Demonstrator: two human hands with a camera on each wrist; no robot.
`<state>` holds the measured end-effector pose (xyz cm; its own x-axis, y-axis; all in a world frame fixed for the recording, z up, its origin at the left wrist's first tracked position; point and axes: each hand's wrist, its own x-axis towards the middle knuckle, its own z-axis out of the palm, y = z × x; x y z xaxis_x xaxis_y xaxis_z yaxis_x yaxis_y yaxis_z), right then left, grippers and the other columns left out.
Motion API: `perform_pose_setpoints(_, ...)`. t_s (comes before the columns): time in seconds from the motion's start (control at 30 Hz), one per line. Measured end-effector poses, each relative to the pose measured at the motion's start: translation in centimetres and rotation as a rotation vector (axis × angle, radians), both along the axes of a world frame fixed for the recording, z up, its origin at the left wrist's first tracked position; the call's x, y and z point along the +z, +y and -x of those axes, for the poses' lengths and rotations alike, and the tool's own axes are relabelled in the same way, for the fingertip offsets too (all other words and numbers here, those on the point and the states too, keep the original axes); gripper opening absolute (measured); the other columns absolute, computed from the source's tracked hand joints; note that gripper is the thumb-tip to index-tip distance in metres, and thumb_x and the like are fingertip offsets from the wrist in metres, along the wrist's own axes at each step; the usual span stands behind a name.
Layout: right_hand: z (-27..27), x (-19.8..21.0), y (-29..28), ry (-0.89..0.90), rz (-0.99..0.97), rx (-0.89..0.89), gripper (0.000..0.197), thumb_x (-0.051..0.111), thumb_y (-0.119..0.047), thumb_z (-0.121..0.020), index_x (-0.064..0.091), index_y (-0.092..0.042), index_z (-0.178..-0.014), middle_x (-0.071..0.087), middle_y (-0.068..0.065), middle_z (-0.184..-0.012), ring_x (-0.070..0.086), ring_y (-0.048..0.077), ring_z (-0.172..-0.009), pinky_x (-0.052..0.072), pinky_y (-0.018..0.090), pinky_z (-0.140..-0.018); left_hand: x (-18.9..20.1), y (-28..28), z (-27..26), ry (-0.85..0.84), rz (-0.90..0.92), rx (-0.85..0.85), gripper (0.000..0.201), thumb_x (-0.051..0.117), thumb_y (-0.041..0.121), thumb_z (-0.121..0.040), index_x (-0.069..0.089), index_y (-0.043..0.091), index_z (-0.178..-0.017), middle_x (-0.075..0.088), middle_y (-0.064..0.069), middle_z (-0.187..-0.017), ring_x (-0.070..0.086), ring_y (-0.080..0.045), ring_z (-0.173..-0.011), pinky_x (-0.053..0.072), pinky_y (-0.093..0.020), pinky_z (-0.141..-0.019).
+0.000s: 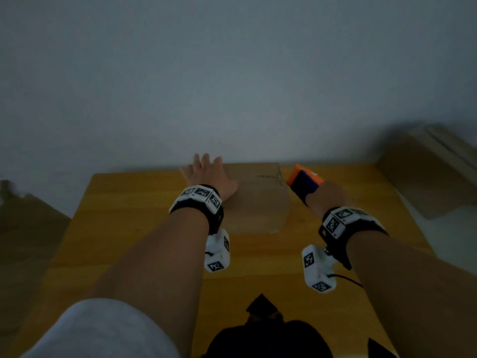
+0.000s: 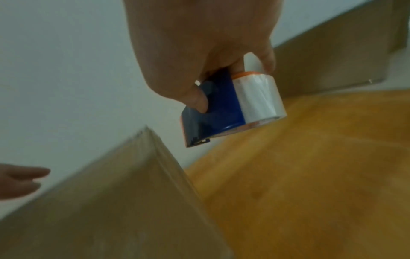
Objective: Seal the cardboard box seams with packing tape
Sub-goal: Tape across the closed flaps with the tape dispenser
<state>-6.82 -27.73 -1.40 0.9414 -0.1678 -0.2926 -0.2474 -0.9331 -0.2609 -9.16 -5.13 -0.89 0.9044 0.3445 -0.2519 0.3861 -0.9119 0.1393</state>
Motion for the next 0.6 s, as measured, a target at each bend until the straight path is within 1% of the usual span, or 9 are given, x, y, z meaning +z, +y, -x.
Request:
perform_pose_setpoints(0.1, -1.0, 2.9, -0.1, -0.09, -0.024, -0.011, 0.012, 0.05, -0.013, -0.083, 0.047, -0.006, -0.074, 0.045, 0.009, -0.061, 0.045, 0.024, -0.055, 0.039, 0.034, -0.061, 1.9, -0.2, -0.6, -0.045, 0.044, -0.021, 0.072, 0.05, 0.041, -0.09, 0.019, 0.02, -0.152, 0.006, -0.003, -0.162, -0.001, -0.025, -0.15, 0.005, -0.053, -0.12)
perform_pose_setpoints(0.13, -1.4, 3.9, -0.1, -0.119, -0.048, -0.013, 0.008, 0.049, -0.014, -0.082, 0.047, -0.006, -0.08, 0.05, 0.011, -0.067, 0.048, 0.025, -0.058, 0.039, 0.033, -0.061, 2.4, -0.2, -0.9, -0.055, 0.076, -0.031, 0.071, 0.05, 0.039, -0.091, 0.02, 0.018, -0.152, 0.008, -0.004, -0.162, 0.001, -0.024, -0.15, 0.007, -0.051, -0.12)
perform_pose_setpoints(0.23, -2.3, 6.6, -0.1, -0.216, -0.124, -0.009, 0.017, 0.047, -0.019, -0.084, 0.05, -0.004, -0.092, 0.055, 0.014, -0.084, 0.051, 0.03, -0.073, 0.036, 0.03, -0.059, 4.0, -0.2, -1.7, -0.093, 0.201, -0.076, 0.066, 0.053, 0.031, -0.092, 0.026, 0.012, -0.15, 0.018, -0.01, -0.159, 0.017, -0.027, -0.147, 0.02, -0.045, -0.119)
perform_pose_setpoints(0.3, -2.7, 8.1, 0.4, -0.31, -0.198, -0.019, 0.028, 0.047, -0.03, -0.087, 0.053, -0.003, -0.086, 0.055, 0.015, -0.081, 0.05, 0.03, -0.071, 0.033, 0.027, -0.056, 5.0, 0.0, -1.9, -0.127, 0.321, -0.068, 0.059, 0.051, 0.022, -0.094, 0.031, 0.011, -0.148, 0.026, -0.011, -0.157, 0.029, -0.028, -0.143, 0.028, -0.04, -0.117)
perform_pose_setpoints(0.37, -2.9, 9.3, 1.2, -0.349, -0.277, -0.02, 0.04, 0.048, -0.04, -0.087, 0.053, -0.005, -0.07, 0.053, 0.012, -0.07, 0.049, 0.028, -0.062, 0.033, 0.028, -0.054, 6.0, 0.1, -2.0, -0.153, 0.46, -0.025, 0.051, 0.048, 0.018, -0.095, 0.038, 0.009, -0.145, 0.035, -0.01, -0.153, 0.037, -0.028, -0.139, 0.033, -0.035, -0.114)
perform_pose_setpoints(0.43, -3.0, 9.9, 2.3, -0.339, -0.367, -0.01, 0.046, 0.048, -0.043, -0.087, 0.046, -0.009, -0.056, 0.047, 0.008, -0.059, 0.043, 0.022, -0.052, 0.031, 0.027, -0.051, 6.8, 0.2, -2.1, -0.181, 0.641, 0.045, 0.042, 0.045, 0.018, -0.098, 0.049, 0.003, -0.137, 0.046, -0.014, -0.145, 0.045, -0.029, -0.132, 0.037, -0.035, -0.109)
perform_pose_setpoints(0.5, -3.0, 10.1, 3.4, -0.333, -0.434, 0.002, 0.049, 0.049, -0.044, -0.088, 0.04, -0.011, -0.052, 0.042, 0.006, -0.054, 0.039, 0.02, -0.05, 0.029, 0.026, -0.05, 7.3, 0.4, -2.0, -0.191, 0.97, 0.183, 0.033, 0.043, 0.021, -0.1, 0.058, 0.002, -0.122, 0.059, -0.016, -0.131, 0.056, -0.028, -0.118, 0.044, -0.038, -0.097)
perform_pose_setpoints(0.53, -2.9, 10.0, 3.9, -0.333, -0.455, 0.013, 0.051, 0.05, -0.044, -0.088, 0.038, -0.012, -0.05, 0.04, 0.006, -0.053, 0.037, 0.021, -0.049, 0.028, 0.026, -0.05, 7.5, 0.5, -1.8, -0.19, 1.143, 0.253, 0.029, 0.042, 0.024, -0.101, 0.058, 0.004, -0.115, 0.063, -0.015, -0.121, 0.058, -0.026, -0.109, 0.045, -0.037, -0.091)
perform_pose_setpoints(0.6, -2.7, 9.7, 4.9, -0.334, -0.483, 0.046, 0.053, 0.051, -0.044, -0.088, 0.035, -0.012, -0.05, 0.037, 0.006, -0.053, 0.035, 0.022, -0.049, 0.027, 0.027, -0.05, 7.9, 1.1, -1.2, -0.216, 1.373, 0.362, 0.03, 0.038, 0.028, -0.102, 0.055, 0.005, -0.11, 0.066, -0.014, -0.104, 0.059, -0.026, -0.101, 0.045, -0.036, -0.088)
